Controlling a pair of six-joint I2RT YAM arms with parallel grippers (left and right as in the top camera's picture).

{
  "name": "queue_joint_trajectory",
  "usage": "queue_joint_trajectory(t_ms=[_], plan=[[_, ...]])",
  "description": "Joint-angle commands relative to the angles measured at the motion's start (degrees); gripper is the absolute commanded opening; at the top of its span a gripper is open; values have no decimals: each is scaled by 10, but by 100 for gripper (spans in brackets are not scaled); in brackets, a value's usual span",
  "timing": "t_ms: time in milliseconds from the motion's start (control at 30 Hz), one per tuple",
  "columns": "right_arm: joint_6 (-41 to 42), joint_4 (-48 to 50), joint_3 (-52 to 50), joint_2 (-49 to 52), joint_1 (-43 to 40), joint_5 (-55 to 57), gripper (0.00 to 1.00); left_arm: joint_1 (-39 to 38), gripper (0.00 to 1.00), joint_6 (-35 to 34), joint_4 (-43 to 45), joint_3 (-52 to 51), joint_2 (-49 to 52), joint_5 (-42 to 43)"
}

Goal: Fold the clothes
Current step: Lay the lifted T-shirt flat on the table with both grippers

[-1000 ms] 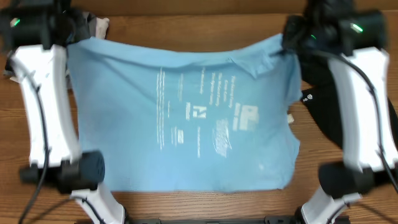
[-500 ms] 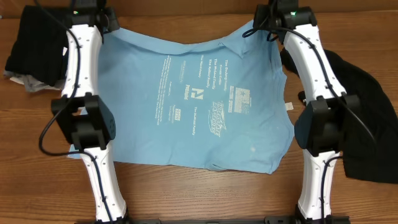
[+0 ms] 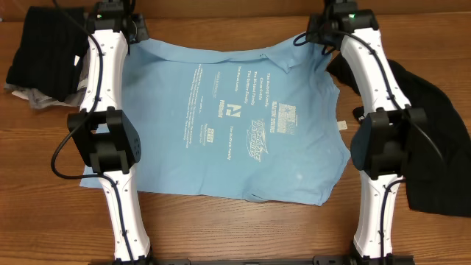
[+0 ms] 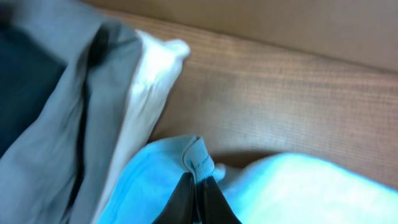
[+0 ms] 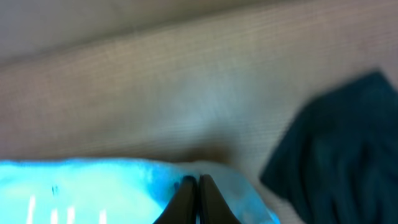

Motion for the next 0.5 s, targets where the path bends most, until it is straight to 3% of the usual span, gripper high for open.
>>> queue_joint_trajectory(t_ms=[0,200,467], plan=[[1,-50,25,-64,-14,-52,4,-2,4,22,-40,48,-3,5],[0,-197,24,-77,-43,-107,4,12,4,49,-125,55,-3,5],[0,-299,17,-77,-58,-124,4,48,4,49,-205,55,-3,4]])
